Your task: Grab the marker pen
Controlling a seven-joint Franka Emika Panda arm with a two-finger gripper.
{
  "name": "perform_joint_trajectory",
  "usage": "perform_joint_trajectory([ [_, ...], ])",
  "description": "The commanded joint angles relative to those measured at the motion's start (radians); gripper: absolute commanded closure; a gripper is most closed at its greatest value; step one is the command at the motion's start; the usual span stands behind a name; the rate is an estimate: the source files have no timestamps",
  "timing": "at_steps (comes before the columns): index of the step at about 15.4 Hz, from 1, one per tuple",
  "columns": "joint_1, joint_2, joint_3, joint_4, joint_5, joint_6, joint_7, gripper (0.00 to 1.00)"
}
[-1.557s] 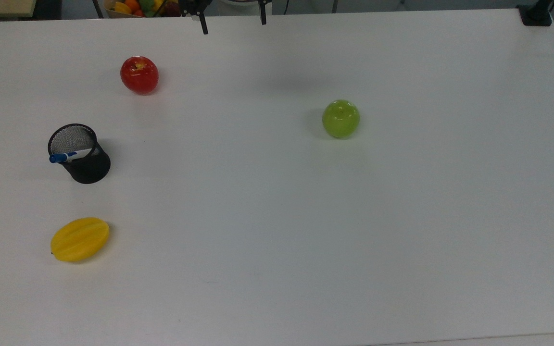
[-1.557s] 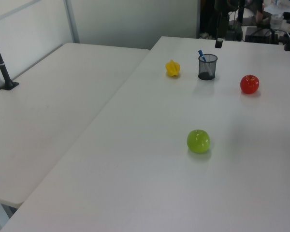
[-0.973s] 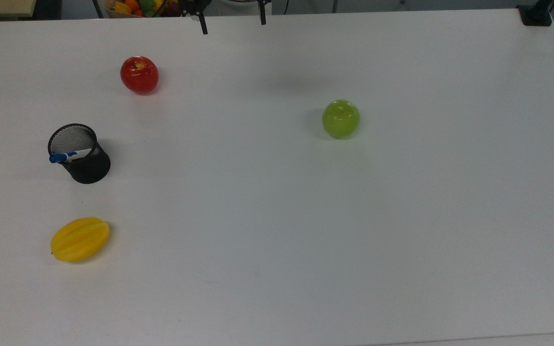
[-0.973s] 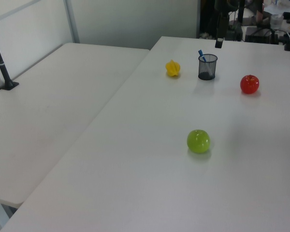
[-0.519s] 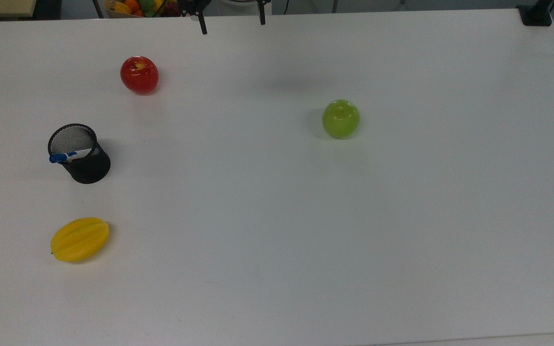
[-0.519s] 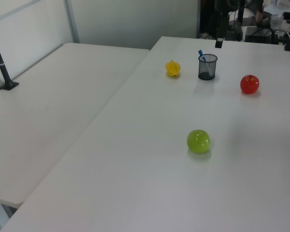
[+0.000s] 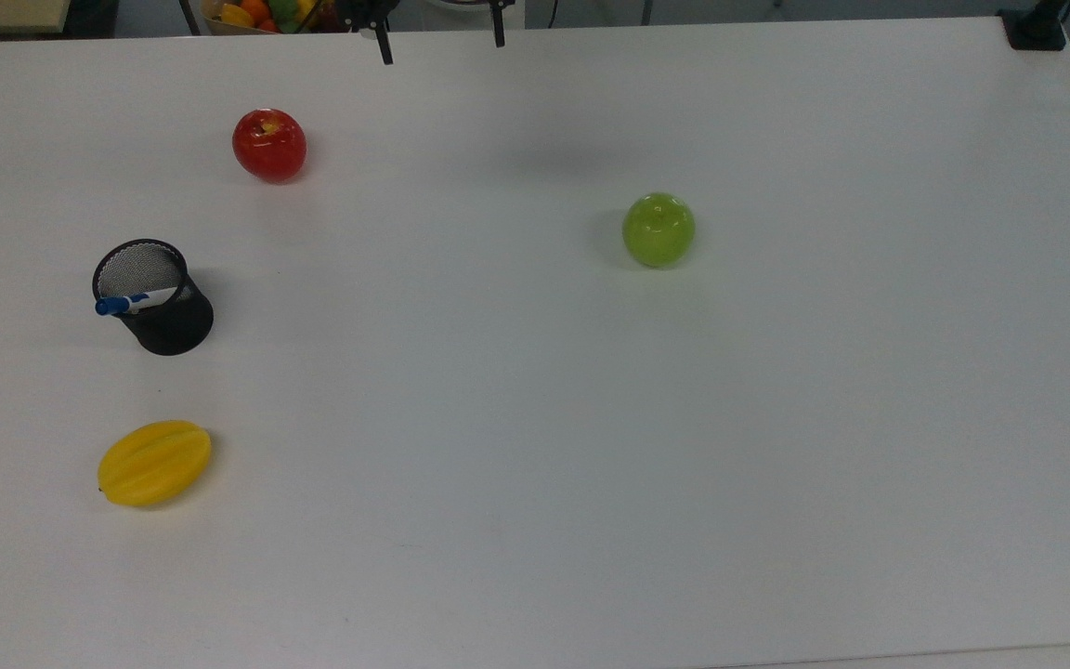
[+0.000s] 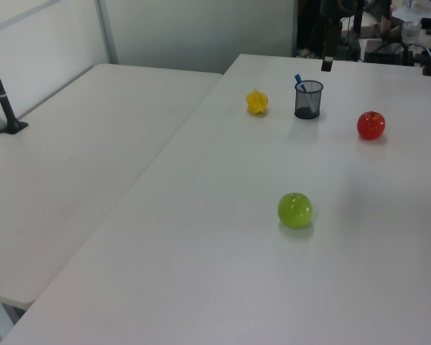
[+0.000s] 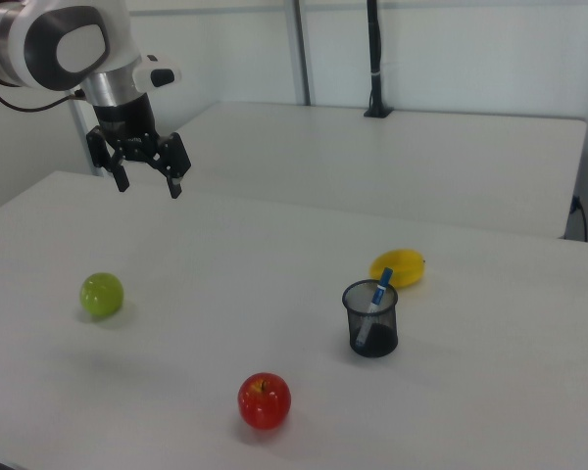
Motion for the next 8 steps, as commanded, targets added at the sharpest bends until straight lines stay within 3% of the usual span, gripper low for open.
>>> perform_joint_trajectory([
  [1, 0.003, 0.009, -0.017, 0.013, 0.0, -0.027, -0.003, 0.0],
  [8, -0.028, 0.018, -0.017, 0.037, 0.0, -0.027, -0.002, 0.0],
])
